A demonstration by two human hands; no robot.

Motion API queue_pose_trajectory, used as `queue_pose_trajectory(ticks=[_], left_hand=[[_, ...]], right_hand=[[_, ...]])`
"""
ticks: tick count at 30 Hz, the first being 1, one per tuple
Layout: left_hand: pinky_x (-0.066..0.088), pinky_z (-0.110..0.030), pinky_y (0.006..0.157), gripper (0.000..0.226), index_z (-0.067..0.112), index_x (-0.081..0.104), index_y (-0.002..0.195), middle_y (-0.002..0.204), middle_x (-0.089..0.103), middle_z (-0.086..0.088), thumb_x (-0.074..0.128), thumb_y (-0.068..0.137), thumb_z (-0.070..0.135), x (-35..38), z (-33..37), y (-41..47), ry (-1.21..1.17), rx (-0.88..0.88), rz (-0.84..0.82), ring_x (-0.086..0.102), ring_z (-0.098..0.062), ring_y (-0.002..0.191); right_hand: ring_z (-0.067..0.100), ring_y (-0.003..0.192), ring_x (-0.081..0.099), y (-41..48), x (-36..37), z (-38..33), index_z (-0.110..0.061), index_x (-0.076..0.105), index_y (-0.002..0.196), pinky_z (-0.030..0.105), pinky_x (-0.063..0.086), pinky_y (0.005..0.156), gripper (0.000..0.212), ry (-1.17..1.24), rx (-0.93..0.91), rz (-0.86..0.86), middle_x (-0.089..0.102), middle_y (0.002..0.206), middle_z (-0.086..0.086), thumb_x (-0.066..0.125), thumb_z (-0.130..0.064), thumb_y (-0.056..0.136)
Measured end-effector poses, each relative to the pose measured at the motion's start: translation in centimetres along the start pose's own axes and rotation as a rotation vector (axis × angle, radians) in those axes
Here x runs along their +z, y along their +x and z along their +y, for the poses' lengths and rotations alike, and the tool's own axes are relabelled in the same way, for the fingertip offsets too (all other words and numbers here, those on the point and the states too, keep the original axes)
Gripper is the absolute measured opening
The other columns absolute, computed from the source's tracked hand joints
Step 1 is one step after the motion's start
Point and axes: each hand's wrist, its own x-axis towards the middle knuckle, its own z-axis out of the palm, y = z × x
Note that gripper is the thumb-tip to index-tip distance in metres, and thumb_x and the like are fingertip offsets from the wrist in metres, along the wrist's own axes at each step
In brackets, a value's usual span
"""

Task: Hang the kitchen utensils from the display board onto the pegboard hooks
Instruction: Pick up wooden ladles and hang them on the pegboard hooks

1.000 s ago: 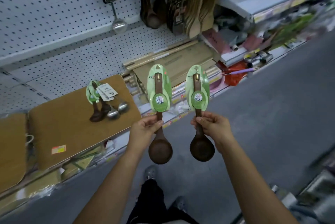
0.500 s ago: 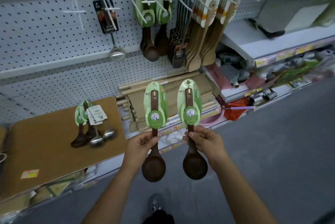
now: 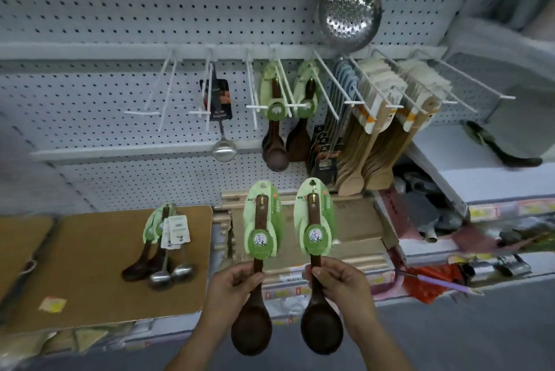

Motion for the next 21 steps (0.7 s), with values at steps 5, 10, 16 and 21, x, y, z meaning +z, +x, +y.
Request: queue_pose_trajectory(ticks=[5, 10, 16, 21], left_hand=[[0.055, -0.016, 0.067, 0.018, 0.011, 0.075, 0.086, 0.082, 0.078, 0.0, 0.072, 0.081, -0.007, 2.4, 2.1, 0.8, -0.074, 0.011, 0.156, 0.07, -0.004, 0.072], [0.055, -0.016, 0.068, 0.028, 0.014, 0.076, 0.082, 0.079, 0.077, -0.002, 0.069, 0.08, -0.012, 2.6, 2.7, 1.2, -0.094, 0.058, 0.201, 0.068, -0.006, 0.072], [0.053, -0.02, 0.073, 0.044, 0.034, 0.08, 0.072, 0.078, 0.077, 0.0, 0.073, 0.079, -0.009, 1.1, 0.7, 2.7, -0.011, 0.054, 0.156, 0.065, -0.005, 0.072], [0.055, -0.038, 0.083, 0.036, 0.032, 0.08, 0.086, 0.087, 0.078, -0.004, 0.075, 0.08, -0.004, 0.1, -0.4, 3.7, 0.025, 0.03, 0.12, 0.068, -0.012, 0.078]], right_hand=[[0.022, 0.077, 0.071, 4.1, -0.4, -5.0, 0.006, 0.07, 0.105, 0.027, 0.059, 0.076, 0.018, -0.001, -0.052, -0.178, 0.075, 0.09, 0.024, 0.063, 0.009, 0.089], [0.026, 0.082, 0.071, 6.4, 1.0, -7.6, 0.001, 0.071, 0.102, 0.038, 0.056, 0.085, 0.017, -0.005, -0.102, -0.269, 0.076, 0.088, 0.022, 0.063, 0.009, 0.089], [0.03, 0.083, 0.072, 6.6, 3.0, -7.8, -0.003, 0.073, 0.093, 0.038, 0.057, 0.087, 0.021, 0.043, -0.146, -0.258, 0.076, 0.086, 0.02, 0.063, 0.013, 0.086], [0.035, 0.084, 0.072, 6.7, 3.6, -8.4, -0.005, 0.073, 0.095, 0.036, 0.06, 0.083, 0.023, 0.062, -0.158, -0.232, 0.076, 0.087, 0.021, 0.063, 0.013, 0.086]])
